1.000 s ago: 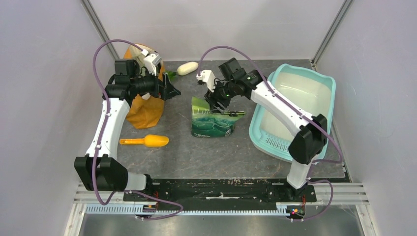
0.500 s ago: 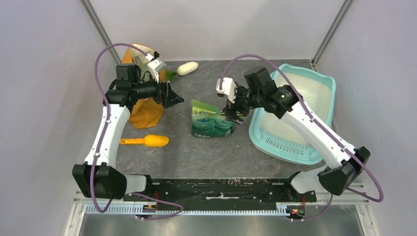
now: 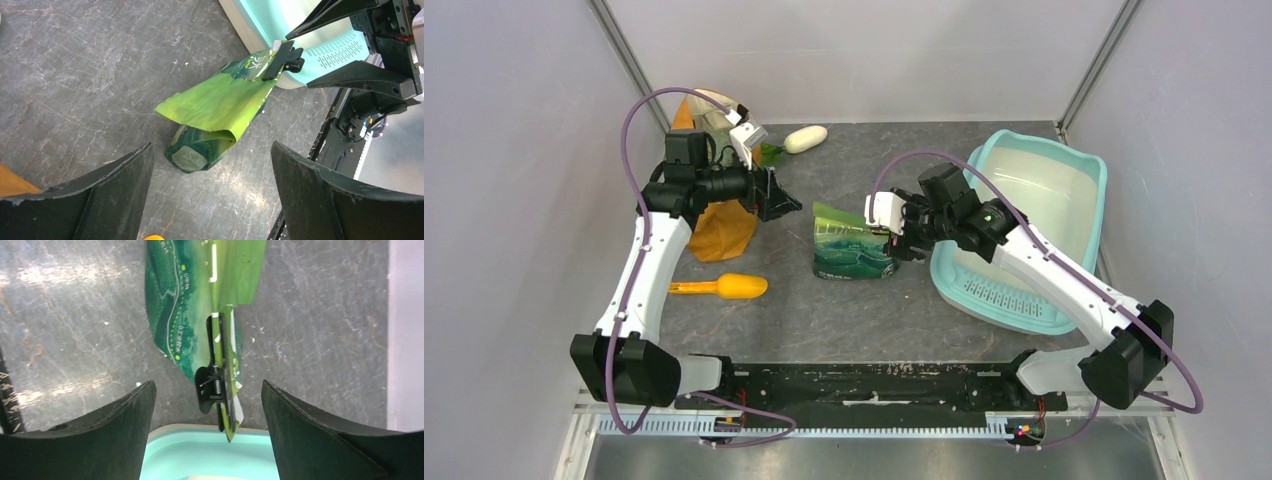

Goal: Fill the litter box with clean litter

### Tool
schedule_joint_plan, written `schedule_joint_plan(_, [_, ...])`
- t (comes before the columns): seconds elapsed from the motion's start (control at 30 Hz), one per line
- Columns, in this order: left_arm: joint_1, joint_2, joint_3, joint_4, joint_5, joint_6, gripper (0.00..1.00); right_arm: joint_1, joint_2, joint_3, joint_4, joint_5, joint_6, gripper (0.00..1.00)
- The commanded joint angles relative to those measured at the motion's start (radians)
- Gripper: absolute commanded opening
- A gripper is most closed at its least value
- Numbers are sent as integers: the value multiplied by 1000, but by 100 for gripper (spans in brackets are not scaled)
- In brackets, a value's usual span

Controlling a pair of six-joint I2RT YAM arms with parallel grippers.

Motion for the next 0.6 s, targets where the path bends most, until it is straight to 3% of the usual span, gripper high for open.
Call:
schedule_joint_plan(0.0, [-3,-13,12,13,-6,0,92,-2,-57,-47,156,29,-43,80])
schedule_joint_plan(0.13, [-4,-6,23,9,-9,-8,92,-2,-61,-63,163,41,-65,69])
schedule_joint_plan(0.4, [-4,6,24,9,-7,-9,92,-2,-56,-64,150,50,-85,57])
schedule_joint_plan(0.57, [-4,8,25,8,-9,-5,92,-3,-46,-54,137,52,-86,41])
